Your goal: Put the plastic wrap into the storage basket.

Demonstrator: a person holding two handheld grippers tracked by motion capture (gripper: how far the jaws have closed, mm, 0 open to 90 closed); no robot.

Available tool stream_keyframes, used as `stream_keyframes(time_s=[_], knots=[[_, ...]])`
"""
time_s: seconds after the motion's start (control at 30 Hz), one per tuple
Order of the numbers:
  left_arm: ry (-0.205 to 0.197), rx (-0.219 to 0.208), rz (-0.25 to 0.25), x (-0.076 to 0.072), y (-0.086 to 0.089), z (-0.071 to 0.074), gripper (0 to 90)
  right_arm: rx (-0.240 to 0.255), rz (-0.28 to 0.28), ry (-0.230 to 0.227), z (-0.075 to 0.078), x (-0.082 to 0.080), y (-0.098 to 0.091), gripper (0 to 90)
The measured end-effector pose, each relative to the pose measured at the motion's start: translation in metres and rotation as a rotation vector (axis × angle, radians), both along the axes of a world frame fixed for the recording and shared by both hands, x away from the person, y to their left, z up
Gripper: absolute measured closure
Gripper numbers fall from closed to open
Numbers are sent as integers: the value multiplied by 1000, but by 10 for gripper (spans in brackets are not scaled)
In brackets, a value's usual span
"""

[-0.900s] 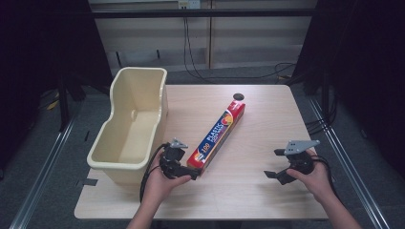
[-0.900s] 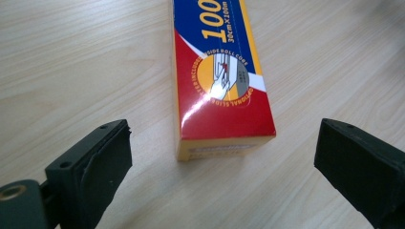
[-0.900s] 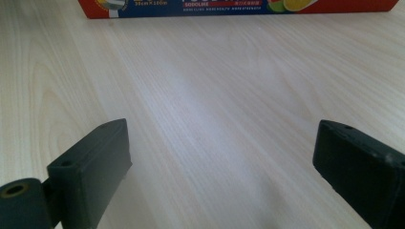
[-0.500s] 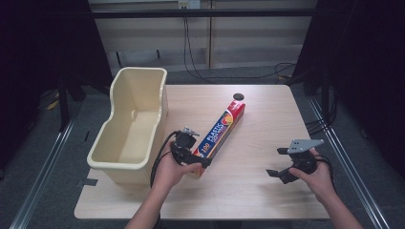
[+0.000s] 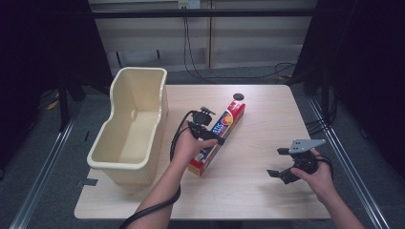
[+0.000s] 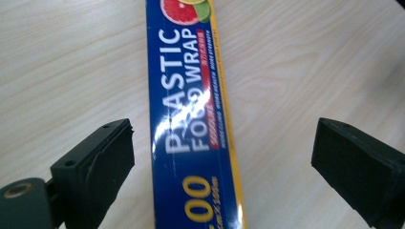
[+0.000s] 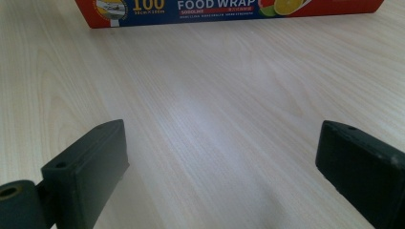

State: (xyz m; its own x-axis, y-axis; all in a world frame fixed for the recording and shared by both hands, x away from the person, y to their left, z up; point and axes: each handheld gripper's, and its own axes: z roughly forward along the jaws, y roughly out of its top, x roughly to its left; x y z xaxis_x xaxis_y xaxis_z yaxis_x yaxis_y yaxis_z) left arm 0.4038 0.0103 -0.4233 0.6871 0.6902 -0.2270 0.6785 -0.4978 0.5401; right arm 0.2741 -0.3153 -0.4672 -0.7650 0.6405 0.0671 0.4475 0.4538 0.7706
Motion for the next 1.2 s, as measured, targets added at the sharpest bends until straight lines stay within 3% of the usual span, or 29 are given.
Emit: stream_keyframes(time_s=[0.17, 0.27, 0.33, 0.57, 0.6, 0.63, 0.73, 0.87, 1.0, 1.2], knots=[[16, 30, -5, 12, -9, -4, 72, 6, -3, -7, 0, 0, -1, 35], [34, 42, 17, 17, -14, -9, 93, 16, 0, -6, 1, 0, -1, 35], [29, 35, 34, 19, -17, -11, 130, 17, -6, -7, 2, 0, -2, 35], [21, 100, 44, 29, -20, -17, 204, 21, -3, -7, 2, 0, -1, 35], [19, 103, 24, 30, -21, -18, 207, 24, -1, -6, 2, 0, -1, 34], [37, 89, 34, 30, -23, -19, 212, 23, 1, -5, 2, 0, -1, 35], [30, 110, 13, 33, -26, -21, 243, 24, 0, -5, 2, 0, -1, 35], [41, 112, 29, 36, -32, -24, 271, 27, -4, -3, 2, 0, -1, 35], [43, 114, 12, 40, -36, -26, 301, 30, -2, -4, 3, 0, -2, 35], [55, 127, 38, 44, -43, -35, 356, 29, -8, -8, 3, 0, -2, 34]])
